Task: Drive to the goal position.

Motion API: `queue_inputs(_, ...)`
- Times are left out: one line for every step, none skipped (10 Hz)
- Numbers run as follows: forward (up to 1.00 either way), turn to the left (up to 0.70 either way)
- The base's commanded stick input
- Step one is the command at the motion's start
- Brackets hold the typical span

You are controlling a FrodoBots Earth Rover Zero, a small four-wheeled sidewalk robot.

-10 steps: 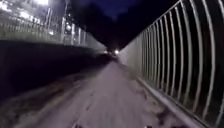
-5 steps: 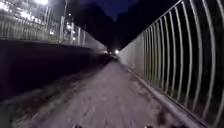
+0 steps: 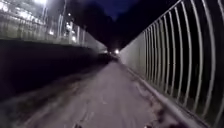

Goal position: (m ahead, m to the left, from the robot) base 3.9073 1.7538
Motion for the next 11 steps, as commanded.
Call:
queue_inputs(0.30,0.01)
queue_inputs(0.30,0.01)
queue_inputs(0.30,0.01)
queue_inputs(0.30,0.01)
queue_inputs(0.30,0.01)
queue_inputs(0.30,0.01)
queue_inputs(0.30,0.01)
queue_inputs(0.30,0.01)
queue_inputs(0.30,0.01)
queue_inputs(0.30,0.01)
queue_inputs(0.30,0.01)
